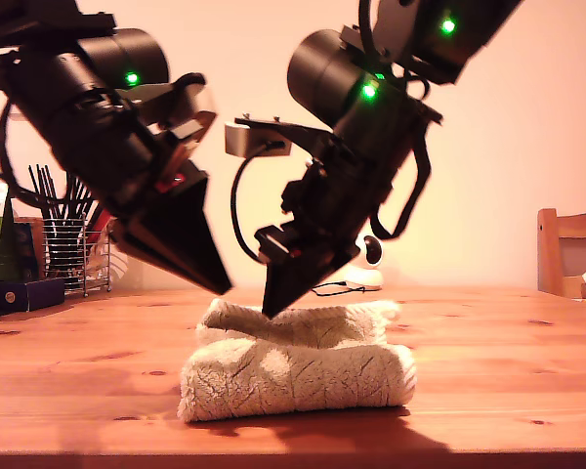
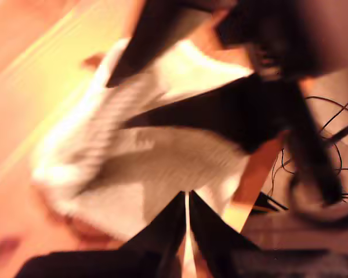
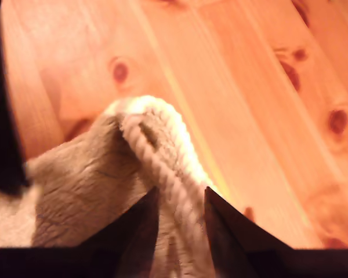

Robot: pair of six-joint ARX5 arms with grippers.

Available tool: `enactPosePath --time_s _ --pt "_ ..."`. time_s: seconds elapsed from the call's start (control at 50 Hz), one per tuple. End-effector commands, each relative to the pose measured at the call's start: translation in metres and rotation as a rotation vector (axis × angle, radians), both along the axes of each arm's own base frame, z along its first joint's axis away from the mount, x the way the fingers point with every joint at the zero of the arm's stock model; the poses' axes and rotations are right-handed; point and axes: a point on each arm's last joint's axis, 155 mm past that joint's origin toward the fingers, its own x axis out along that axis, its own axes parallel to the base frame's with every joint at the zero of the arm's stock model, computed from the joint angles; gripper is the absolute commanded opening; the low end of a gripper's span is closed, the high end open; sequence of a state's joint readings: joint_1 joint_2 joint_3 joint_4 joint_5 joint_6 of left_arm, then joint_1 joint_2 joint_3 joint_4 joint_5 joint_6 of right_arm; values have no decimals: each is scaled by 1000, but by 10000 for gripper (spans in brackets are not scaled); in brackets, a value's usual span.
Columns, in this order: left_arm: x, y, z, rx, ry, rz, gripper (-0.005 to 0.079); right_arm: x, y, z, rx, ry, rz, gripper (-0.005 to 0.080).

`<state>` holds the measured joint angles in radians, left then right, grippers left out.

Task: Fold the tea towel in front of you. After folding it, place it to the left side.

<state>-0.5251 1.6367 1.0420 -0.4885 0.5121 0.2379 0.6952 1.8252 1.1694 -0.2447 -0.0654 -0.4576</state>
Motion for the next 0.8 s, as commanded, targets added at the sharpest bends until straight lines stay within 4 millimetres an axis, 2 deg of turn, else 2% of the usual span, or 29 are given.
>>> enactPosePath --time_s 0.0,0.14,0.2,0.26,0.34,0.48,0.6,0.78 --pt "-5 -1 -4 -2 10 -1 -24 8 7 21 21 -24 -12 235" --pt "-5 -8 -2 -16 -10 -15 -24 10 -2 33 -25 13 -32 219" --pt "-4 -12 0 -24 -22 -22 -24 13 -9 39 -35 26 -48 183" --pt "-4 -15 2 -32 -28 -21 -24 18 -17 46 -39 32 -67 123" --pt "-3 -17 3 -38 -38 -27 -24 25 -29 55 -40 38 -99 -20" --pt "1 -22 5 -56 -69 -31 -24 33 -51 72 6 61 -179 -10" --pt "8 -26 6 -88 -122 -30 -24 32 -57 107 119 57 -199 -11" --pt "15 -31 1 -141 -211 -32 -24 25 -65 182 245 -86 -215 -11"
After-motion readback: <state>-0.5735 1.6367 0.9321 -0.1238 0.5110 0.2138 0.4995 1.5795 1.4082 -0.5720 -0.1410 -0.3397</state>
